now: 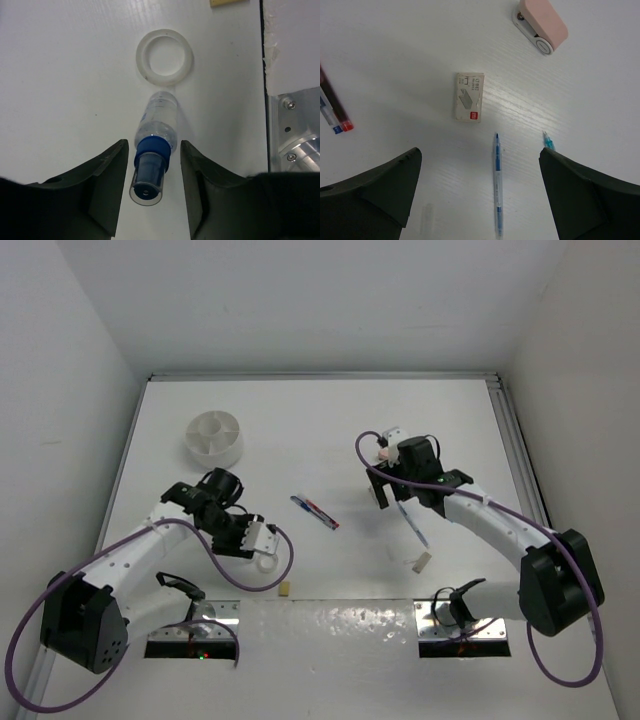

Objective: Sort the stationery into containers
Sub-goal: Pick up the stationery from the center of the board, then place the stationery in the storage box.

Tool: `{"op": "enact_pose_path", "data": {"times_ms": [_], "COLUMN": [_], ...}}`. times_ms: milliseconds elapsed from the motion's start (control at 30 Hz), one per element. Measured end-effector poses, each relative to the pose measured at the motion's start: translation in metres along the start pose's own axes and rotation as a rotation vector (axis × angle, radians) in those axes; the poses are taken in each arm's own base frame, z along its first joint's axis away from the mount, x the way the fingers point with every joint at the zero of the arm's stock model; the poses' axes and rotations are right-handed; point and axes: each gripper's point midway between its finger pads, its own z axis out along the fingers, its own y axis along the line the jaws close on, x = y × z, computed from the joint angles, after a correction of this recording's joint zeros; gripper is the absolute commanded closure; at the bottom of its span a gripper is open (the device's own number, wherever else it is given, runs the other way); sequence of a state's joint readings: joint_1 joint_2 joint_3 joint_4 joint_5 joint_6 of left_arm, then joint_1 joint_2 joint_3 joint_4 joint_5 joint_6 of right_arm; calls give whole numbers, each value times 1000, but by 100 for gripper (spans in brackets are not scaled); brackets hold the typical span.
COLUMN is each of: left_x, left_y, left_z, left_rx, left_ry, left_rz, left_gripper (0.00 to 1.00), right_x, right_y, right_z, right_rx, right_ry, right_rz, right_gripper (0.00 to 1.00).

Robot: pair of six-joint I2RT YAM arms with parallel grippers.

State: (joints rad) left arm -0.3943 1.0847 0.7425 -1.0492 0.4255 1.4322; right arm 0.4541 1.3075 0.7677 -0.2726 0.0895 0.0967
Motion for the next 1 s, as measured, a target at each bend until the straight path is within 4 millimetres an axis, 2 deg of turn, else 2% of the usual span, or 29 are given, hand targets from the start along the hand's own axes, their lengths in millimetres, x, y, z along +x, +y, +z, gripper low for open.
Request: {"op": "enact_pose_path", "data": {"times_ms": [33, 167, 200, 433, 500, 567, 700, 800, 900, 1000], "left_x": [1, 2, 2, -4, -6, -8, -7, -2, 16, 44], "left_y": [-2, -4, -4, 4, 15, 36, 91, 148, 191, 221], "left_z": [1, 0, 0, -2, -7, -19, -63, -117, -171, -219], "left_rx": [9, 12, 11, -32, -84, -177, -408, -605, -783, -931], "left_ry": [3, 5, 5, -17, -21, -30, -61, -117, -179, -209], "left_rz": [8, 39, 41, -50, -122, -220, -486, -708, -905, -1060], "left_gripper": [69, 88, 98, 100, 100, 100, 100, 100, 100, 100], "right_x": [1, 5, 6, 6, 5, 3, -3, -17, -35, -51], "right_y": [-1, -7, -9, -17, -18, -18, -16, -14, -12, -10], "right_z": [0, -2, -3, -9, -9, -8, -7, -1, 8, 16], "right_rx": [7, 36, 44, 79, 82, 83, 76, 69, 56, 41], "right_ry": [3, 7, 5, -11, -15, -21, -41, -60, -80, -105], "right_rz": [-3, -11, -10, -7, -4, 4, 33, 52, 59, 62], "right_gripper": [1, 1, 1, 1, 1, 1, 1, 1, 1, 1]}}
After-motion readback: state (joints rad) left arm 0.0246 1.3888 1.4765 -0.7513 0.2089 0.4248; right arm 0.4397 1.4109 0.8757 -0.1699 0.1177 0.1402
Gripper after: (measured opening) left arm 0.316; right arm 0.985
